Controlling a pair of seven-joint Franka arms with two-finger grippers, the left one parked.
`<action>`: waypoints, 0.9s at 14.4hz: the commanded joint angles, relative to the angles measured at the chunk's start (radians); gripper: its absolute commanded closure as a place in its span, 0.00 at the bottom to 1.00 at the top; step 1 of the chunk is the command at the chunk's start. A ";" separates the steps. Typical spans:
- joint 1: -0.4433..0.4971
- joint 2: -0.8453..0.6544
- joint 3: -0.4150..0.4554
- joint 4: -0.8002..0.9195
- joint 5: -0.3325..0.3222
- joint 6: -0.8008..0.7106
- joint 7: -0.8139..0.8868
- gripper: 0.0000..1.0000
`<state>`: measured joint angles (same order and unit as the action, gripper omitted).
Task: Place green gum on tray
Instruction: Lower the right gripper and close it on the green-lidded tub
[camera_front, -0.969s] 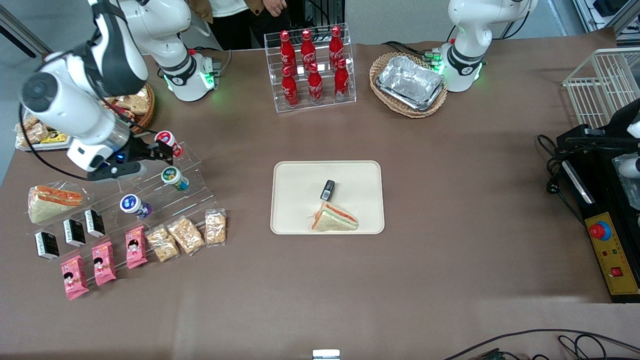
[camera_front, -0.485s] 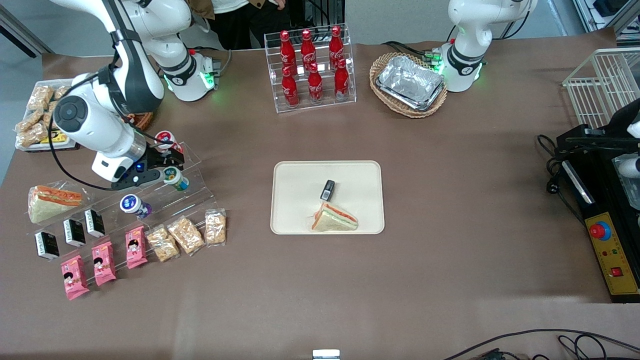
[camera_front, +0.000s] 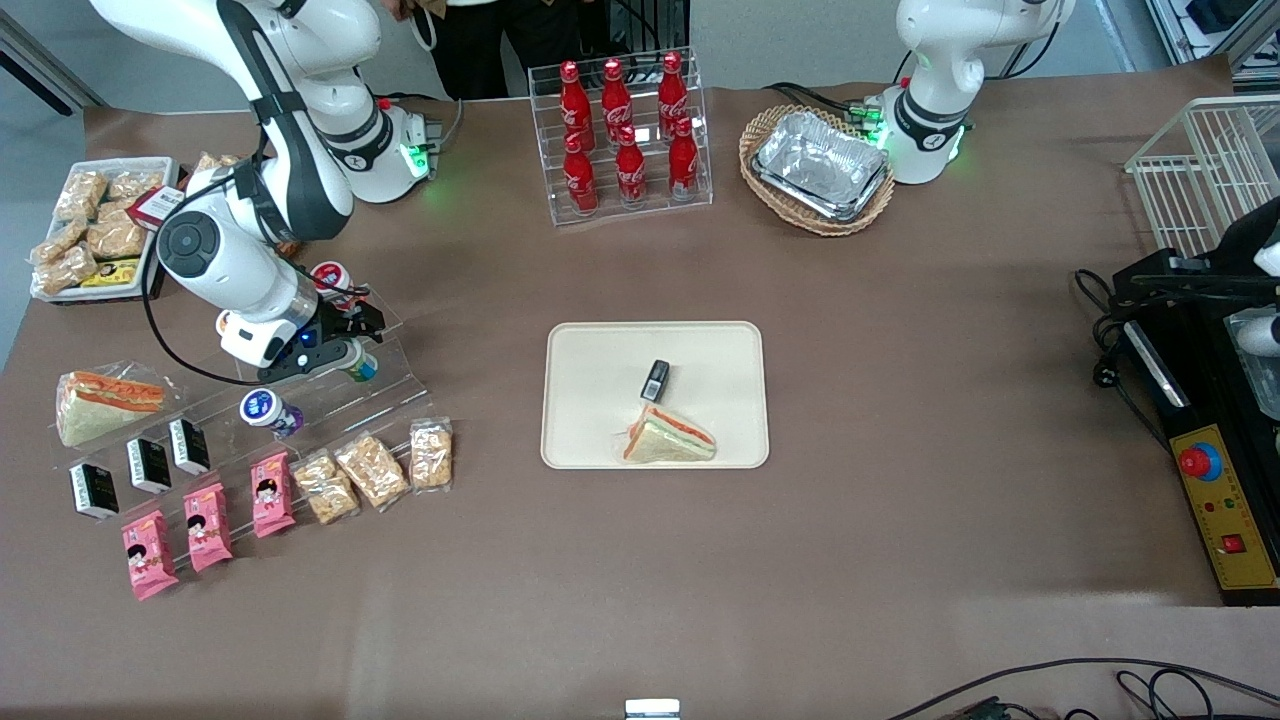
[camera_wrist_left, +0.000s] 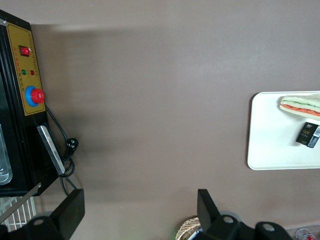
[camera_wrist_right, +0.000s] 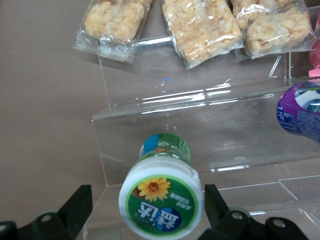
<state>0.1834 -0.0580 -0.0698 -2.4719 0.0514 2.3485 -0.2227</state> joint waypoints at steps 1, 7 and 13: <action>-0.001 -0.003 -0.001 -0.015 -0.002 0.026 -0.017 0.19; -0.004 -0.031 -0.012 0.005 0.001 0.011 -0.061 0.72; -0.010 -0.068 -0.016 0.253 0.002 -0.327 -0.063 0.72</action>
<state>0.1796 -0.1123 -0.0807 -2.3785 0.0514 2.2208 -0.2660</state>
